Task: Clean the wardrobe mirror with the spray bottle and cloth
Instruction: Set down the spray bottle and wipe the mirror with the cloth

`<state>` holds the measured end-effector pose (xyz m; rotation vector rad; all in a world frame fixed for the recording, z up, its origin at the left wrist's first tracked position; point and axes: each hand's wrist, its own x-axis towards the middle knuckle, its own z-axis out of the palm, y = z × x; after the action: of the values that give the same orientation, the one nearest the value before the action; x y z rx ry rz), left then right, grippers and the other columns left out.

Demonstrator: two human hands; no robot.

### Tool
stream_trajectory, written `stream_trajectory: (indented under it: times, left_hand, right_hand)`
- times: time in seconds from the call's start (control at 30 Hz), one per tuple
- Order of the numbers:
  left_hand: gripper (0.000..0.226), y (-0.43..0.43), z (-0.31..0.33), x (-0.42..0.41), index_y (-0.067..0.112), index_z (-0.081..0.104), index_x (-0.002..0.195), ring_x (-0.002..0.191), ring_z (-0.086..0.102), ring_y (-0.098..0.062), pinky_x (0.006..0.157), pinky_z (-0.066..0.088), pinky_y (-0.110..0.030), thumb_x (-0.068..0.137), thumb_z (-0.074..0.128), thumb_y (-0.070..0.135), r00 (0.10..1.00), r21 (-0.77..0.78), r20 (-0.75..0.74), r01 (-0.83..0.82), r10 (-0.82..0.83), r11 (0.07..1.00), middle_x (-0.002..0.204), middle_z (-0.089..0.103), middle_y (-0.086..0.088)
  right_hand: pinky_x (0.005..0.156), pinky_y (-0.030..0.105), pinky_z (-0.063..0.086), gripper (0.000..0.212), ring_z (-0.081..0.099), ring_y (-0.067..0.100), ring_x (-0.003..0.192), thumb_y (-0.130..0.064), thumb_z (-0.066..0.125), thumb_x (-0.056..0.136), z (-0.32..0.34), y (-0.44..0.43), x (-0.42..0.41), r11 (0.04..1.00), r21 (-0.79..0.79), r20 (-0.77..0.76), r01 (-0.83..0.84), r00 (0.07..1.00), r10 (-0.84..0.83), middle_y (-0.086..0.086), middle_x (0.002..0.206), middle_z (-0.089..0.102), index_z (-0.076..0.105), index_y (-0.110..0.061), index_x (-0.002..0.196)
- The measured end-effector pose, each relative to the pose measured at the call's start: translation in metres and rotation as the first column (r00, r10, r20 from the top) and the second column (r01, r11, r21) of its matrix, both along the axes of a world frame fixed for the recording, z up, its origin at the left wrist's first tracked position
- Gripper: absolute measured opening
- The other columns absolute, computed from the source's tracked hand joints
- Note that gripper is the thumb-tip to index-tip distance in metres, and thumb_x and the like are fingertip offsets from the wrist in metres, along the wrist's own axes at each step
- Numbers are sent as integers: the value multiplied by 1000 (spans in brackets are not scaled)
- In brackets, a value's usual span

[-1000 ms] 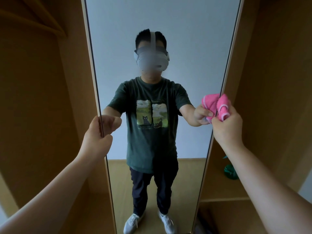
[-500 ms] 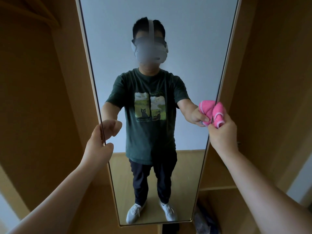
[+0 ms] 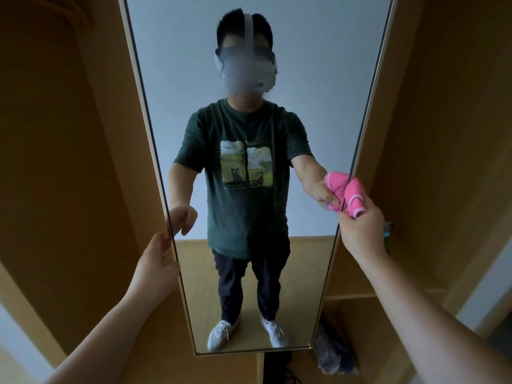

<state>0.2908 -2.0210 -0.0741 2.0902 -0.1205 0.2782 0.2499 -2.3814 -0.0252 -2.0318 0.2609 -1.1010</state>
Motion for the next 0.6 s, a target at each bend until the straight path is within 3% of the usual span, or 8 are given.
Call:
stream_trajectory:
  times: [0.13,0.23,0.37,0.5,0.6]
  left_hand:
    - [53,-1,-14,-10,12,44,135,122,51,-27,98,46,-49,85,57,1,997,-30,-78,-16,14,999,130,56,-8]
    - [52,1,-24,-15,11,46,133,118,52,-31,90,47,-45,84,51,-5,993,14,-110,-35,36,999,126,57,-10]
    - [49,2,-37,-19,10,49,129,112,55,-27,82,47,-34,83,48,-7,991,29,-135,-23,27,999,117,60,-6]
    - [41,-1,-47,-24,29,54,100,86,60,-6,59,41,-19,80,50,-7,992,11,-127,-10,11,1000,89,63,14]
    - [45,-1,-56,-25,35,48,102,79,55,4,58,38,-15,82,51,-6,992,18,-122,-25,27,1000,85,58,19]
  right_hand:
    - [62,7,38,25,52,-5,70,0,63,85,-15,0,0,1000,25,-15,8,1000,-8,-3,82,59,64,-1,111]
    - [61,8,37,27,51,-5,69,0,62,85,-26,-1,-1,999,32,-32,9,999,-8,-2,82,59,63,1,113]
    - [55,2,35,19,52,-6,65,1,61,85,-37,0,-1,999,45,-59,20,998,-17,-16,72,54,64,-2,104]
    - [55,3,38,23,53,-6,66,3,62,84,-48,1,-2,997,70,-67,23,998,-19,-17,73,54,64,-3,106]
    - [60,13,44,25,56,-1,67,1,61,85,-59,2,-3,995,95,-90,4,996,5,-15,76,56,63,-7,108]
